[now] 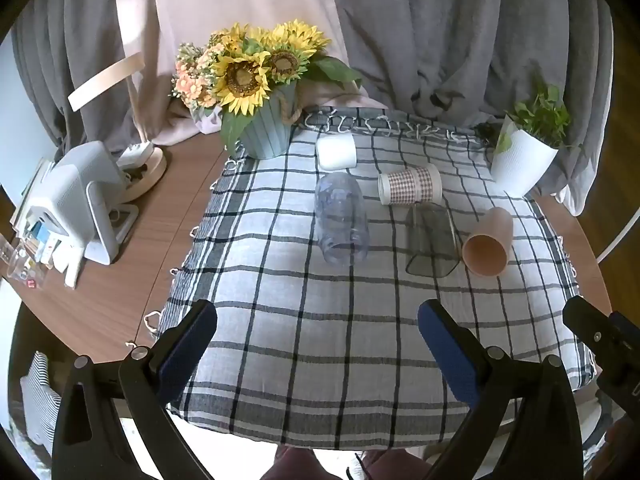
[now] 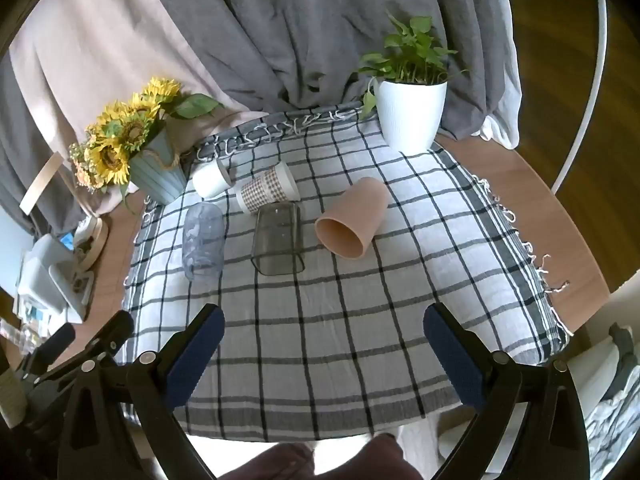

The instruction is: Flip cup upside down

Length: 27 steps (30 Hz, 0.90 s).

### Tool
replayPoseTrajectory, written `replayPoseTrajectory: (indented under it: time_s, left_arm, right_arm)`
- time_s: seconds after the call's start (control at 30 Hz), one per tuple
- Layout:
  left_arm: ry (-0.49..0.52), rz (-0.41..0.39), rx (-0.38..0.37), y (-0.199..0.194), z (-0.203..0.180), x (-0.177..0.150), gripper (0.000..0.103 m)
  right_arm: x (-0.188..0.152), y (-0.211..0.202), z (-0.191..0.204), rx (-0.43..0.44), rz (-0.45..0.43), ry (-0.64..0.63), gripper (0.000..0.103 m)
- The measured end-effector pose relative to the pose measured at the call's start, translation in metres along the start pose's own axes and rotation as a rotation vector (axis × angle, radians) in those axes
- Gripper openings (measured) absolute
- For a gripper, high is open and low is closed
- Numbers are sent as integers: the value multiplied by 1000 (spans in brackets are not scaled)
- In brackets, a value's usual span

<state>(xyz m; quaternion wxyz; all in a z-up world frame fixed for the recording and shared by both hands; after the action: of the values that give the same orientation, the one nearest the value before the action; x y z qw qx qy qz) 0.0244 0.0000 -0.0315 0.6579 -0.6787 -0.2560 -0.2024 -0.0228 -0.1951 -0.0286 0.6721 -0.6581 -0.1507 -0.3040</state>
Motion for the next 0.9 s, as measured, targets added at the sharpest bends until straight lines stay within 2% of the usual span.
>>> replayPoseTrajectory:
  time_s: [0.9]
  left_arm:
    - [-4, 8, -7, -1, 6, -5, 103]
  right_arm:
    - [0, 2, -4, 1, 3, 0, 100]
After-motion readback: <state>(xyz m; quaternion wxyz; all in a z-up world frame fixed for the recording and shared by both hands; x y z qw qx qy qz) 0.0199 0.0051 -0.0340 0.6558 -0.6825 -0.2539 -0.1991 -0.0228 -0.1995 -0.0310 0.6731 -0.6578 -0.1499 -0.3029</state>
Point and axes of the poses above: each gripper's, at about its wrist camera, not at the fingertips, and y roughly the way its jaws point, z to its left, x to its top, the point moved 4 cm from there along y, roughly the way its jaws point, and after that the axes turned 6 degrees about -y, right-handed, at the moved point
